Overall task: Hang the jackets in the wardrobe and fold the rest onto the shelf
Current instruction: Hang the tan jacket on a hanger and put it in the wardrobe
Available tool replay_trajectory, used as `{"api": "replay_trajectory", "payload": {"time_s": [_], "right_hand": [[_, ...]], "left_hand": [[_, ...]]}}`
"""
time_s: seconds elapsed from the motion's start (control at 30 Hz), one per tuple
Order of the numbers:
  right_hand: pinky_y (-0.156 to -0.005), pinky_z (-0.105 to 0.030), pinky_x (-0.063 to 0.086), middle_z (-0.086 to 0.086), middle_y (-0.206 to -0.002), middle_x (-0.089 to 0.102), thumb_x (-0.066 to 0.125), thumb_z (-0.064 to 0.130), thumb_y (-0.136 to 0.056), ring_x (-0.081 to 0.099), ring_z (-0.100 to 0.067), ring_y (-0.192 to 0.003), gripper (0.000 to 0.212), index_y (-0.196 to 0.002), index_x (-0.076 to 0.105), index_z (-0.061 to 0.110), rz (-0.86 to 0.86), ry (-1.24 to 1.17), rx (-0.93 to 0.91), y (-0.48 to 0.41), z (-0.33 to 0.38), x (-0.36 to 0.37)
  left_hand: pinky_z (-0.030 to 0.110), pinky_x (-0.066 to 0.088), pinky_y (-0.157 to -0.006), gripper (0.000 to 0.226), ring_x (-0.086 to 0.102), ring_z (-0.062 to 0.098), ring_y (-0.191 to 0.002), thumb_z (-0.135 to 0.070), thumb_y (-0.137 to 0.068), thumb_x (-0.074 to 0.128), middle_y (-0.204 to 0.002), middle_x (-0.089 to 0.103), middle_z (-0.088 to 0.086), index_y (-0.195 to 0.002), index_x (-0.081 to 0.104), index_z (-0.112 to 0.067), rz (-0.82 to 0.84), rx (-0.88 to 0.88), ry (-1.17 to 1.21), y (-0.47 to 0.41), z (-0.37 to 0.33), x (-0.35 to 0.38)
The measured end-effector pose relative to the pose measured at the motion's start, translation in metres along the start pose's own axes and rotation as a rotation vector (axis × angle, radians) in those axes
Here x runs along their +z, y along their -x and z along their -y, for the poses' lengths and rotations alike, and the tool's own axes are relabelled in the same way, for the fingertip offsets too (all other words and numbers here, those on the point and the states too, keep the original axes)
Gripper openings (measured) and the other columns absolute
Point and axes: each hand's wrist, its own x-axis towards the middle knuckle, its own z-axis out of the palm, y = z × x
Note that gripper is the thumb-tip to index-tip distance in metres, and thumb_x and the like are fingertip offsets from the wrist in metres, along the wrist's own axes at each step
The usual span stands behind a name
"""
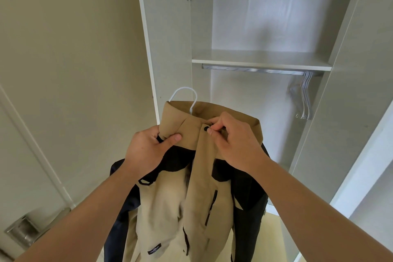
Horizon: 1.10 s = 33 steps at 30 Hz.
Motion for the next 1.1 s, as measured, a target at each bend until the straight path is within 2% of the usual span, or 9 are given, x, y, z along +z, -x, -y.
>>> {"api": "replay_trajectory", "payload": {"time_s": [0.17, 0.37, 0.5, 0.63, 0.7, 0.77, 0.83, 0.93, 1.1], "right_hand": [[-0.07, -0.036, 0.058, 0.038, -0.105, 0.058, 0.06, 0.022, -0.1, 0.07, -0.022, -0.085, 0.017, -0.091, 0.048, 0.029, -0.022, 0.002, -0.016, -0.001, 0.002, 0.001], [-0.068, -0.033, 0.057, 0.031, -0.105, 0.061, 0.061, 0.023, -0.1, 0.07, -0.016, -0.083, 0.019, -0.091, 0.046, 0.03, -0.055, 0.003, -0.044, -0.002, 0.006, 0.0], [-0.069, -0.03, 0.055, 0.036, -0.099, 0.06, 0.06, 0.022, -0.1, 0.068, -0.01, -0.086, 0.018, -0.091, 0.046, 0.028, -0.062, -0.022, -0.021, -0.002, 0.008, -0.001], [-0.067, -0.031, 0.052, 0.036, -0.1, 0.063, 0.061, 0.022, -0.099, 0.067, -0.017, -0.078, 0.018, -0.089, 0.047, 0.029, -0.064, -0.043, 0.015, -0.001, 0.011, -0.002], [-0.068, -0.032, 0.052, 0.031, -0.097, 0.064, 0.062, 0.021, -0.099, 0.067, -0.021, -0.078, 0.02, -0.089, 0.048, 0.03, -0.061, -0.041, 0.025, -0.001, 0.014, -0.003], [-0.07, -0.033, 0.051, 0.019, -0.092, 0.064, 0.062, 0.019, -0.098, 0.065, -0.022, -0.078, 0.027, -0.087, 0.044, 0.036, -0.052, -0.045, 0.049, -0.002, 0.017, -0.005], [-0.07, -0.028, 0.051, 0.01, -0.086, 0.063, 0.063, 0.018, -0.097, 0.063, -0.019, -0.078, 0.031, -0.086, 0.042, 0.038, -0.052, -0.06, 0.064, -0.002, 0.019, -0.006], [-0.074, -0.009, 0.046, 0.015, -0.09, 0.062, 0.064, 0.016, -0.097, 0.062, -0.006, -0.089, 0.031, -0.088, 0.044, 0.039, -0.032, -0.091, 0.087, -0.002, 0.023, -0.007], [-0.076, -0.006, 0.046, 0.016, -0.089, 0.063, 0.064, 0.014, -0.097, 0.062, -0.002, -0.093, 0.033, -0.084, 0.047, 0.04, -0.024, -0.101, 0.12, 0.0, 0.027, -0.007]], "left_hand": [[0.031, 0.06, -0.068, 0.042, 0.07, 0.008, -0.07, -0.07, -0.069, 0.066, -0.077, 0.074, -0.011, -0.084, 0.07, -0.031, -0.013, -0.038, 0.002, -0.002, 0.001, -0.001], [0.042, 0.061, -0.072, 0.055, 0.07, 0.012, -0.072, -0.076, -0.066, 0.063, -0.078, 0.074, -0.006, -0.086, 0.071, -0.025, -0.015, -0.042, -0.02, 0.0, 0.001, -0.001], [0.034, 0.061, -0.069, 0.045, 0.069, 0.008, -0.069, -0.073, -0.067, 0.064, -0.075, 0.073, -0.012, -0.083, 0.07, -0.032, -0.009, -0.033, -0.017, 0.001, -0.001, -0.001], [0.031, 0.058, -0.066, 0.045, 0.069, 0.006, -0.07, -0.074, -0.067, 0.064, -0.075, 0.073, -0.014, -0.084, 0.07, -0.032, 0.003, -0.022, -0.017, 0.002, -0.003, -0.001], [0.036, 0.06, -0.069, 0.052, 0.07, 0.011, -0.071, -0.075, -0.067, 0.063, -0.076, 0.073, -0.009, -0.087, 0.072, -0.027, 0.003, -0.019, -0.022, 0.002, -0.003, -0.001], [0.033, 0.06, -0.069, 0.049, 0.07, 0.008, -0.071, -0.075, -0.067, 0.063, -0.077, 0.073, -0.013, -0.088, 0.072, -0.031, 0.008, -0.008, -0.013, 0.003, -0.003, -0.002], [0.023, 0.054, -0.063, 0.04, 0.068, 0.003, -0.068, -0.073, -0.069, 0.064, -0.075, 0.072, -0.017, -0.086, 0.07, -0.037, 0.005, 0.01, -0.006, 0.004, -0.004, -0.002], [0.015, 0.048, -0.058, 0.037, 0.066, 0.002, -0.064, -0.073, -0.069, 0.064, -0.071, 0.07, -0.018, -0.08, 0.067, -0.038, -0.01, 0.019, 0.007, 0.006, -0.006, -0.004], [0.027, 0.055, -0.059, 0.051, 0.066, 0.012, -0.063, -0.075, -0.067, 0.063, -0.07, 0.07, -0.006, -0.077, 0.068, -0.025, -0.015, 0.027, 0.007, 0.008, -0.003, -0.002]]}}
